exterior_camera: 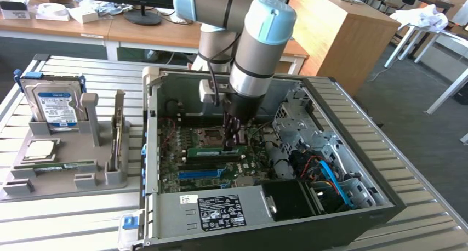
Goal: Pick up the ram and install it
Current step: 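Insert the ram into the slot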
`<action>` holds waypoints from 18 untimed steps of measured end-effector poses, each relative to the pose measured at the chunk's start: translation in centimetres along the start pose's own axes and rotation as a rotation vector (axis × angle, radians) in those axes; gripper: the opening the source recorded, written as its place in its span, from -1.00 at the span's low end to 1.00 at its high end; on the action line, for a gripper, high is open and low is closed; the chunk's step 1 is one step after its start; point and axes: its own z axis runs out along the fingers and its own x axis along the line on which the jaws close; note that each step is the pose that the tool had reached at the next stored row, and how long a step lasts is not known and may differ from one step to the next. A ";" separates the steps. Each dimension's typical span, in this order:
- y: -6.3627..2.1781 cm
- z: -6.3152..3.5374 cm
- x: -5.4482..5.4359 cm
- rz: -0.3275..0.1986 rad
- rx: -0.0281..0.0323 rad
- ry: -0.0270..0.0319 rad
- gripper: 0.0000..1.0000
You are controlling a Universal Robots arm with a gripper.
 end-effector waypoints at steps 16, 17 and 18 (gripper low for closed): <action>0.00 0.19 -0.1 0.000 -0.0001 0.0001 -0.77; -0.01 0.23 -0.1 0.000 0.0000 -0.0001 -0.77; -0.01 0.28 -0.1 0.000 0.0000 -0.0001 -0.77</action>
